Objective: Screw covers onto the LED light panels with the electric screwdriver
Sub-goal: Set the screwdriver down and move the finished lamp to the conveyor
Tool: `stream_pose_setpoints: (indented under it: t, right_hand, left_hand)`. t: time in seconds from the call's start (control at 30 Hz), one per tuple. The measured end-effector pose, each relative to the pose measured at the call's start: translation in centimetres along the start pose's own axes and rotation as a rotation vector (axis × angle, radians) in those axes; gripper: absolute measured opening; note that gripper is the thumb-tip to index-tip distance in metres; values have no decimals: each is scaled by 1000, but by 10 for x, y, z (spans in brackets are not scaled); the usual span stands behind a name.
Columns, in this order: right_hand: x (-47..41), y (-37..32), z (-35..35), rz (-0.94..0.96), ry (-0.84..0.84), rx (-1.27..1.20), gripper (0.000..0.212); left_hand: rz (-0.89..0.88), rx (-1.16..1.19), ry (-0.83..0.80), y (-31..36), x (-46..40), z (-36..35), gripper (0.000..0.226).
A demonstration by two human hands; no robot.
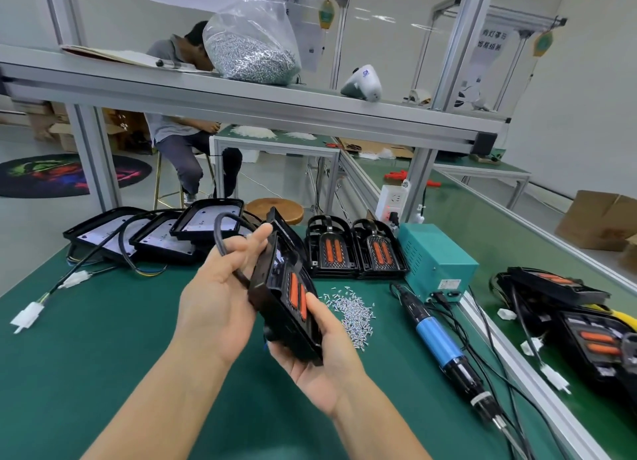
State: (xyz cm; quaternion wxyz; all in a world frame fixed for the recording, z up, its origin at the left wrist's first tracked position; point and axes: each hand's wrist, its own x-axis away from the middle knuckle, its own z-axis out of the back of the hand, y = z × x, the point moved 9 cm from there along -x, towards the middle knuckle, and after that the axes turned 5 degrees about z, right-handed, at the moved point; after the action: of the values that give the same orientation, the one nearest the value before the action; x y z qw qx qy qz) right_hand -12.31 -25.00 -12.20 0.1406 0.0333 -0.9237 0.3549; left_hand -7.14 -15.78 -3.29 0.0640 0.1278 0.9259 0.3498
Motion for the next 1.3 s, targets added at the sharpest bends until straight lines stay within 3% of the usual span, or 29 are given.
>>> stream_pose_setpoints:
  t: [0.27, 0.47, 0.63, 0.83, 0.93, 1.07, 1.17, 1.3]
  right_hand:
    - [-1, 12, -2, -26, 40, -650, 36]
    - [5, 14, -4, 29, 22, -801, 29]
    - [-1, 10, 2, 39, 12, -620, 39]
    - [-10, -11, 11, 183, 27, -160, 38]
    - [-10, -20, 8, 250, 23, 77, 37]
    - [-7, -29, 3, 292, 17, 288, 37]
    - [-3, -34, -2, 306, -18, 430, 39]
    - [-2, -42, -9, 303, -89, 530, 46]
  left_hand:
    - [57, -331, -71, -29, -9, -50, 27]
    - [65, -342, -77, -35, -8, -52, 26]
    - [52, -233, -24, -30, -10, -37, 30]
    - [130, -142, 54, -24, -10, -19, 16]
    - [194, -240, -18, -19, -6, -23, 19]
    - [264, -379, -104, -11, -5, -22, 52]
    - [295, -422, -207, -7, -2, -25, 37]
    - [313, -349, -237, -3, -2, -23, 51]
